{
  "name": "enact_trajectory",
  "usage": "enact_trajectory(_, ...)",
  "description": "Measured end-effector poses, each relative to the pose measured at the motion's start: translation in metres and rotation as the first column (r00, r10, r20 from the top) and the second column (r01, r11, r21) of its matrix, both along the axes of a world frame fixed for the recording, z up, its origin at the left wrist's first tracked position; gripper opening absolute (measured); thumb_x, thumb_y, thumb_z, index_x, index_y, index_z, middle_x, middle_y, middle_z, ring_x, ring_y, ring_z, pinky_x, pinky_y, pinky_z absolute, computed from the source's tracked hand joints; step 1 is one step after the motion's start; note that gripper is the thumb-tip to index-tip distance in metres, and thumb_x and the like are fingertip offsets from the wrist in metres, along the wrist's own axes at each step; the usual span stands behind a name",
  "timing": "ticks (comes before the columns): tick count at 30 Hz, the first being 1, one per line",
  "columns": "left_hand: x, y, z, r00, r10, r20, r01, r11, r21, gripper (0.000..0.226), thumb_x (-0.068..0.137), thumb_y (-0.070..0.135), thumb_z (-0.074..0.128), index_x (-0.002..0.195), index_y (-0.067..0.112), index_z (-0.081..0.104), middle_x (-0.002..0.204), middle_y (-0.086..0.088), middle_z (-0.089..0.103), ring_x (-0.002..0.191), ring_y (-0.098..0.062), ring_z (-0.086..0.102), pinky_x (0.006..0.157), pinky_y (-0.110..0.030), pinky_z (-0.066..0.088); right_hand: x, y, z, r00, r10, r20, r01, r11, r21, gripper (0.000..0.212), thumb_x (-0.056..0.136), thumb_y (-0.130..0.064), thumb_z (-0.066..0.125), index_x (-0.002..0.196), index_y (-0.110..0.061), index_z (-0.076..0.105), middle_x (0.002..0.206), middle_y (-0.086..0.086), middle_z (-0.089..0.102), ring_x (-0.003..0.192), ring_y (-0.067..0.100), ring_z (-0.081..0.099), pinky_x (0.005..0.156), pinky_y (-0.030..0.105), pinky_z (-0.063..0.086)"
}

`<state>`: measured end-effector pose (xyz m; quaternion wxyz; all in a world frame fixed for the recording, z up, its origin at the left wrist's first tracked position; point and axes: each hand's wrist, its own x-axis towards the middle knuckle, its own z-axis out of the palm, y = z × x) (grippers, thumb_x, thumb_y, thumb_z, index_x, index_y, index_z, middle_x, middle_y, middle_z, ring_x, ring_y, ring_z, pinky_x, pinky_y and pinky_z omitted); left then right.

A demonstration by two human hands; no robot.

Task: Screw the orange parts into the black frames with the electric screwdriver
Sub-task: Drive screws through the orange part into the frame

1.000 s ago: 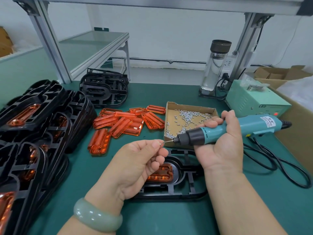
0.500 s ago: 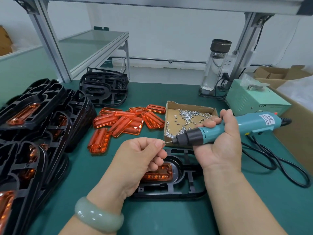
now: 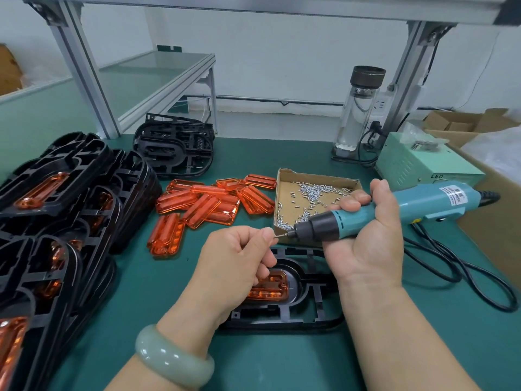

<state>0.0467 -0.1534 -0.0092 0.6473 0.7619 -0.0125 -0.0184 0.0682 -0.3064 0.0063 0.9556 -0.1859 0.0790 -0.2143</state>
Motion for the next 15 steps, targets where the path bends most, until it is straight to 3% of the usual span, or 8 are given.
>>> enact_trajectory(5, 0.0026, 0.0014, -0.0027, 1.000, -0.017, 0.003, 0.017, 1.000, -0.024, 0.031, 0.090, 0.031, 0.056, 0.067, 0.018, 0.071, 0.058, 0.000, 0.066, 0.047, -0.004, 0.052, 0.043, -0.014, 0.041, 0.0010, 0.0023, 0.0010, 1.000, 0.000, -0.018, 0.000, 1.000, -0.002, 0.017, 0.092, -0.022, 0.062, 0.081, -0.022, 0.049, 0.060, -0.010, 0.050, 0.048, 0.004, 0.047, 0.062, 0.021, 0.043)
enact_trajectory(9, 0.0024, 0.0032, -0.0024, 0.997, -0.068, -0.033, 0.061, 0.981, -0.183, 0.029, 0.093, 0.032, 0.051, 0.079, 0.025, 0.075, 0.075, -0.003, 0.073, 0.058, -0.009, 0.062, 0.047, -0.016, 0.045, 0.0002, -0.0021, 0.0030, 1.000, 0.003, -0.021, -0.003, 0.999, 0.038, 0.017, 0.094, -0.025, 0.060, 0.080, -0.022, 0.051, 0.060, -0.011, 0.049, 0.047, 0.003, 0.047, 0.058, 0.020, 0.044)
enact_trajectory(11, 0.0022, 0.0058, -0.0028, 0.997, -0.071, -0.037, 0.063, 0.982, -0.176, 0.021, 0.090, 0.035, 0.055, 0.082, 0.032, 0.075, 0.079, -0.003, 0.074, 0.063, -0.011, 0.065, 0.050, -0.016, 0.046, 0.0002, -0.0039, 0.0047, 1.000, 0.001, -0.025, 0.001, 0.998, 0.060, 0.020, 0.094, -0.025, 0.060, 0.077, -0.021, 0.051, 0.059, -0.010, 0.049, 0.046, 0.004, 0.047, 0.058, 0.019, 0.044)
enact_trajectory(15, 0.0029, 0.0058, -0.0029, 0.999, -0.054, -0.005, 0.053, 0.987, -0.154, 0.009, 0.082, 0.029, 0.066, 0.079, 0.029, 0.074, 0.074, -0.002, 0.073, 0.059, -0.008, 0.064, 0.048, -0.015, 0.044, -0.0006, -0.0024, 0.0047, 1.000, 0.004, -0.027, -0.002, 0.998, 0.060, 0.021, 0.093, -0.024, 0.061, 0.075, -0.021, 0.052, 0.059, -0.010, 0.049, 0.046, 0.004, 0.047, 0.056, 0.018, 0.045)
